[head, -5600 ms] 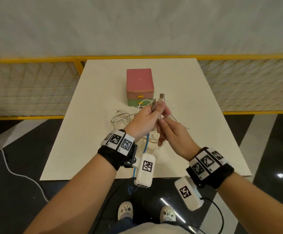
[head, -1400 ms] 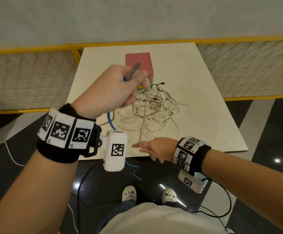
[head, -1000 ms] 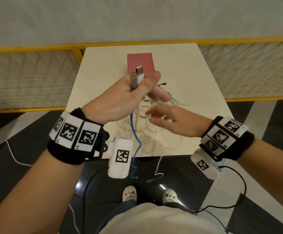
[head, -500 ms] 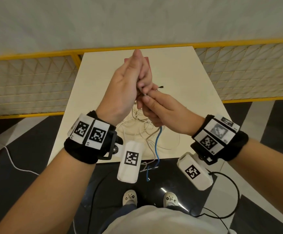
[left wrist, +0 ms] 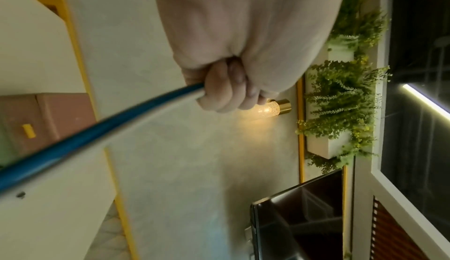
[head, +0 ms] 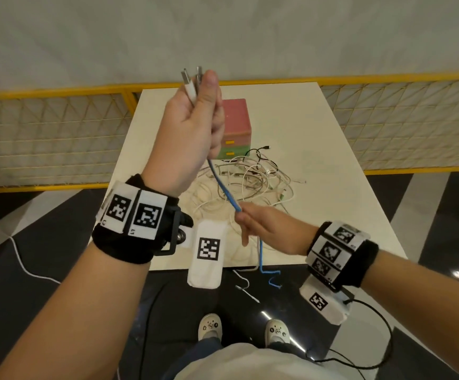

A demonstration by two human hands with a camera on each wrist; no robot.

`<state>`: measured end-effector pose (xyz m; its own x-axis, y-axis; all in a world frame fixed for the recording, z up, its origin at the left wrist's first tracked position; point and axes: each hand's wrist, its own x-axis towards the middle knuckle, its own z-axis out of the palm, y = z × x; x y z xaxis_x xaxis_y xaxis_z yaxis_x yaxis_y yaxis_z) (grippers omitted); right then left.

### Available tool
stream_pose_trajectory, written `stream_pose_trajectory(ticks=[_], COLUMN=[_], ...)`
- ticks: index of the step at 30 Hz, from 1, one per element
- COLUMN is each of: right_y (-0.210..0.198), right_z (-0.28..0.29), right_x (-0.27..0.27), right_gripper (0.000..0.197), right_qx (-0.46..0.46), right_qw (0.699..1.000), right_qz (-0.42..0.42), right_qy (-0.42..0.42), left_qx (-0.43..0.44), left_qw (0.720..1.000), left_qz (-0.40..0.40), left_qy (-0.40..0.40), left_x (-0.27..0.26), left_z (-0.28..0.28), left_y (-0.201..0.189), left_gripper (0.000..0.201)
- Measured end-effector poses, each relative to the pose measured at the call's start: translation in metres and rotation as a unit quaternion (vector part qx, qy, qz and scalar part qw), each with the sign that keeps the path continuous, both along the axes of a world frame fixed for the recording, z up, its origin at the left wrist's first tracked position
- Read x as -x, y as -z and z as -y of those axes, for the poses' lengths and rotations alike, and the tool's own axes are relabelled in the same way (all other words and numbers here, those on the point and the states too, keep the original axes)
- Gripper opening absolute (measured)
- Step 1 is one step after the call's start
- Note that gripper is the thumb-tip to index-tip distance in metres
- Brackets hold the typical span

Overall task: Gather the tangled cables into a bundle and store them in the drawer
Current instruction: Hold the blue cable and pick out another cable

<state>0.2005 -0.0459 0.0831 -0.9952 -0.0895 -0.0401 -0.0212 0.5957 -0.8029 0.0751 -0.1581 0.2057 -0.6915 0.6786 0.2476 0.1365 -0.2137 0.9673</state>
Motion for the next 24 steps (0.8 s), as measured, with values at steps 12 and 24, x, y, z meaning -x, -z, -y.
stream_pose_trajectory(ticks=[12, 24], right_y=[-0.014, 0.110], right_z=[-0.002, -0.124], right_x=[0.045, 0.043], right_gripper=[0.023, 0.018], right_qx=[0.079, -0.083], right_qw=[0.994, 0.886], right_qz=[0.066, 0.215], right_qy=[-0.024, 0.402], left_qx=[0.144, 0.196], left_qw=[0.988, 0.971], left_qz=[0.015, 0.111], left_qy=[0.060, -0.081], left_x=[0.003, 0.047], left_z=[-0.001, -0.015], left_y=[0.059, 0.091], left_gripper=[0.015, 0.039])
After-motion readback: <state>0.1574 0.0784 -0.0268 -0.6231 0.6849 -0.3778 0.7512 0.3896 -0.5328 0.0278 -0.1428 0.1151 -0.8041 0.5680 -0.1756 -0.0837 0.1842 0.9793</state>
